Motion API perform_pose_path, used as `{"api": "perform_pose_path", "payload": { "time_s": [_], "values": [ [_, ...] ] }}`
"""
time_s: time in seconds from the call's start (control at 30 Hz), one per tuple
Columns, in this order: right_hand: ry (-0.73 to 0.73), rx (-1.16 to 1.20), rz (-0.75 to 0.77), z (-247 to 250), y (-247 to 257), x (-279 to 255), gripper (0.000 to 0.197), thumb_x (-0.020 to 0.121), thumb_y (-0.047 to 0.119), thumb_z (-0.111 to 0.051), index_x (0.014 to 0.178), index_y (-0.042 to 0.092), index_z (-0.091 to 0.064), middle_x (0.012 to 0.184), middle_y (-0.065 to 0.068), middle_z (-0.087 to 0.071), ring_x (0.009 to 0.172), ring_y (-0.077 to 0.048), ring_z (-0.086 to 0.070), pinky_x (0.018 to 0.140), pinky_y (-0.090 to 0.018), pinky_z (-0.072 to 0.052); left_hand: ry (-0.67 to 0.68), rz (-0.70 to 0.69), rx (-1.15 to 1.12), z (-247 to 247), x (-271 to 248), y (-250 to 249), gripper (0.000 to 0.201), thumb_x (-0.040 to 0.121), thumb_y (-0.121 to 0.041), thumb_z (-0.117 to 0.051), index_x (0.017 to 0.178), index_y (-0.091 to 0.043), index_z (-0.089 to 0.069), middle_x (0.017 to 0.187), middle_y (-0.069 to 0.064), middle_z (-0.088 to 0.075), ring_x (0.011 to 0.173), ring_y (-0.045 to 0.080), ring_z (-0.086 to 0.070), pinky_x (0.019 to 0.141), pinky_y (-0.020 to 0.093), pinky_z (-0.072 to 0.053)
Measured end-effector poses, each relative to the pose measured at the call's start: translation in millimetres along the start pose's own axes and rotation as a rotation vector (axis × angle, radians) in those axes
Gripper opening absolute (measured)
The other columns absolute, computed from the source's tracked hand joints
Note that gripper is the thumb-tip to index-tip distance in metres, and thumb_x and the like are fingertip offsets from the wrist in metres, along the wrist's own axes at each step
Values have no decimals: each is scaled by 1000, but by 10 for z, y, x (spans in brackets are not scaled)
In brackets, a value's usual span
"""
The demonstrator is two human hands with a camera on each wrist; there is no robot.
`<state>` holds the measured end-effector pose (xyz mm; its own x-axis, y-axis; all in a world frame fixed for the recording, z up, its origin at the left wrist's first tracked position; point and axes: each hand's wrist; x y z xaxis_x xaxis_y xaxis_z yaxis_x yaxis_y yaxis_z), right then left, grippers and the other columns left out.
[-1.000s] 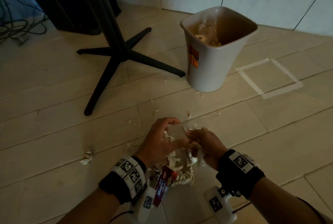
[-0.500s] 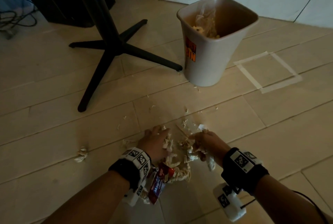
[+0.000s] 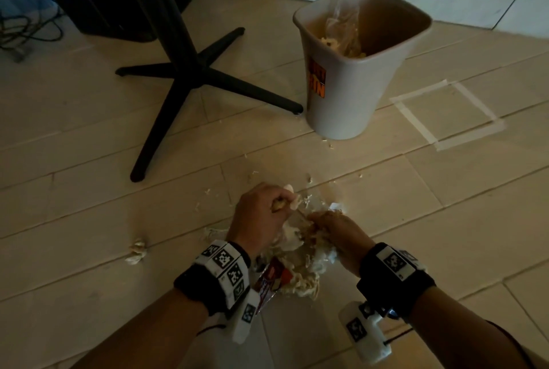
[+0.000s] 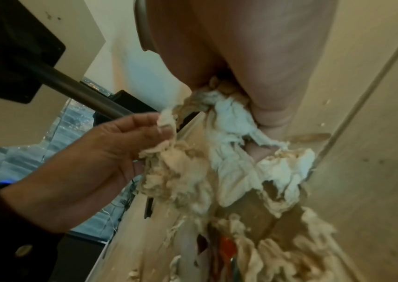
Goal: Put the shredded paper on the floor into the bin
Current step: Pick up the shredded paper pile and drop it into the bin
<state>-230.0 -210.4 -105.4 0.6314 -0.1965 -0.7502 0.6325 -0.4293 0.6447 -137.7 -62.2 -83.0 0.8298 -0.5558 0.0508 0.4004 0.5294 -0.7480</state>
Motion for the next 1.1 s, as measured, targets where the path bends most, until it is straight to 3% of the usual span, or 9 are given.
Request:
{"api": "perform_pose_path", "payload": {
  "time_s": [0.17,0.23,0.3,0.5,0.63,0.7,0.8,0.97,1.1],
  "values": [
    [227,326,-37,-31,91,-105,68,95,60,-38,114,3,-68,116,-20,-68,109,-34,-63,102,-47,-46,28,-83,-164,-141,-120,-353,15,79,-15,-78,92,-22,-74,98,-9,-66,91,1,-64,80,12,-49],
    [299,358,-21,-16,154,-157,73,88,69,-42,100,4,-73,104,-19,-71,97,-31,-68,91,-44,-52,26,-121,-175,-218,-187,-426,14,80,-15,-77,90,-21,-70,95,-10,-64,87,4,-63,76,21,-53],
    [339,379,-13,11,168,-191,68,89,67,-46,88,4,-73,93,-17,-72,86,-28,-70,82,-40,-52,22,-134,-153,-253,-244,-464,18,81,-15,-75,91,-25,-64,92,-12,-61,83,4,-61,73,26,-53],
    [352,347,137,43,167,-289,58,93,46,-59,124,-4,-59,128,-28,-58,118,-37,-57,107,-48,-42,46,-32,-3,-218,-331,-521,40,71,-34,-76,99,-35,-47,99,-10,-46,94,13,-50,80,35,-51],
    [294,359,262,73,250,-293,44,92,21,-61,122,-10,-53,119,-32,-58,105,-39,-60,81,-38,-58,39,-15,-79,-151,-357,-486,57,64,-43,-82,109,-38,-47,108,-21,-41,105,9,-45,85,28,-48],
    [249,417,274,96,318,-276,23,86,7,-63,108,0,-60,108,-26,-61,95,-36,-64,75,-38,-59,66,-23,-171,-115,-387,-443,63,65,-48,-84,114,-40,-46,118,-22,-41,112,8,-46,90,23,-47],
    [222,481,260,133,404,-296,18,80,2,-57,93,13,-62,94,-16,-63,81,-30,-64,75,-38,-56,132,100,-426,-28,-412,-455,51,72,-35,-85,113,-34,-55,118,-13,-59,106,5,-59,85,21,-54],
    [202,400,191,109,365,-357,41,87,9,-50,127,-1,-54,114,-26,-61,102,-39,-59,97,-50,-46,18,24,-410,26,-428,-587,24,78,-22,-81,100,-18,-74,97,-10,-73,92,3,-68,80,17,-54],
    [290,318,187,35,359,-493,26,94,15,-48,108,0,-65,112,-26,-63,96,-34,-64,90,-42,-52,-37,-42,-317,38,-334,-644,18,75,-9,-81,91,-14,-76,90,-6,-69,85,3,-67,78,16,-53]
  ]
}}
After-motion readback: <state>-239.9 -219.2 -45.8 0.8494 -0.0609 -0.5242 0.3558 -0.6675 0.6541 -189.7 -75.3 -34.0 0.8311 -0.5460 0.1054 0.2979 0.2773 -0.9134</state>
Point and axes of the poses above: each hand's wrist, its own x-axis towards the middle knuckle, its own z-axis out of the back of the hand, y = z × x
